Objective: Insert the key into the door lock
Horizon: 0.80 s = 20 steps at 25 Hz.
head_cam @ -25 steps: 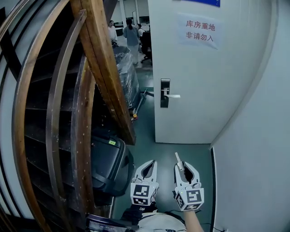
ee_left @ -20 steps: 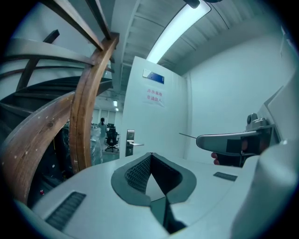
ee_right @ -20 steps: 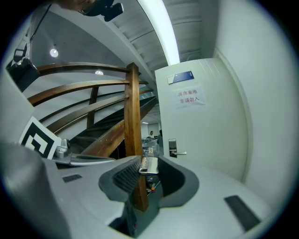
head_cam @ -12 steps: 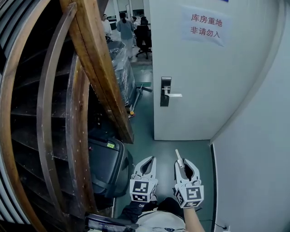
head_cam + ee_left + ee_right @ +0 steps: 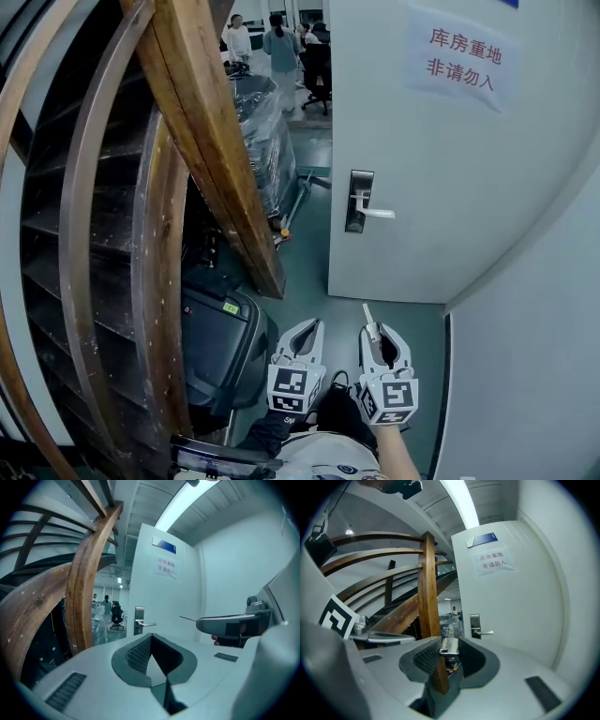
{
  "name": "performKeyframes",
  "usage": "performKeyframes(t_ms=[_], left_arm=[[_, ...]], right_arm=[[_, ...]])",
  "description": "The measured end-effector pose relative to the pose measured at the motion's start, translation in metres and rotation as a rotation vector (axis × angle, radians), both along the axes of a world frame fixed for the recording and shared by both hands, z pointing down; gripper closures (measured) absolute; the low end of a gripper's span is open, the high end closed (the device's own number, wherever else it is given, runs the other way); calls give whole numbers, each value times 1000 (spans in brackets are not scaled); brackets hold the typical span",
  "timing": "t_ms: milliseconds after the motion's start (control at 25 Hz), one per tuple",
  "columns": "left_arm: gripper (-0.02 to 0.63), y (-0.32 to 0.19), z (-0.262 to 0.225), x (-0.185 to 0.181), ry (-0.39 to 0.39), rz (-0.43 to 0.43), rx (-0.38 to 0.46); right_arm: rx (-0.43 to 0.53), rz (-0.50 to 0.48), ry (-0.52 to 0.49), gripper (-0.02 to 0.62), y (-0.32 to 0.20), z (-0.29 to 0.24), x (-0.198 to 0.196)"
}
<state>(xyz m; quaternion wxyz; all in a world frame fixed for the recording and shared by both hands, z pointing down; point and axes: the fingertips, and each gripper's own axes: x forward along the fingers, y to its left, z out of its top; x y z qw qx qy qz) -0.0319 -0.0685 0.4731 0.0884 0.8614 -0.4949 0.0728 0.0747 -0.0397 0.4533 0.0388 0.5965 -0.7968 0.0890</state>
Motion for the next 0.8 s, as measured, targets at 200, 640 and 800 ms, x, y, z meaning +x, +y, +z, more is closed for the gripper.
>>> performKeyframes(t_ms=[200, 640, 800], left_arm=[[601, -61, -3, 17, -10, -36, 14], [601, -141, 18, 30, -31, -82, -4], [601, -157, 31, 18, -34, -115, -21]], right_arm=[[8, -42, -14, 477, -62, 0, 12], [-58, -87, -4, 477, -154, 34, 31], [-110, -79, 12, 477, -177, 62, 29]])
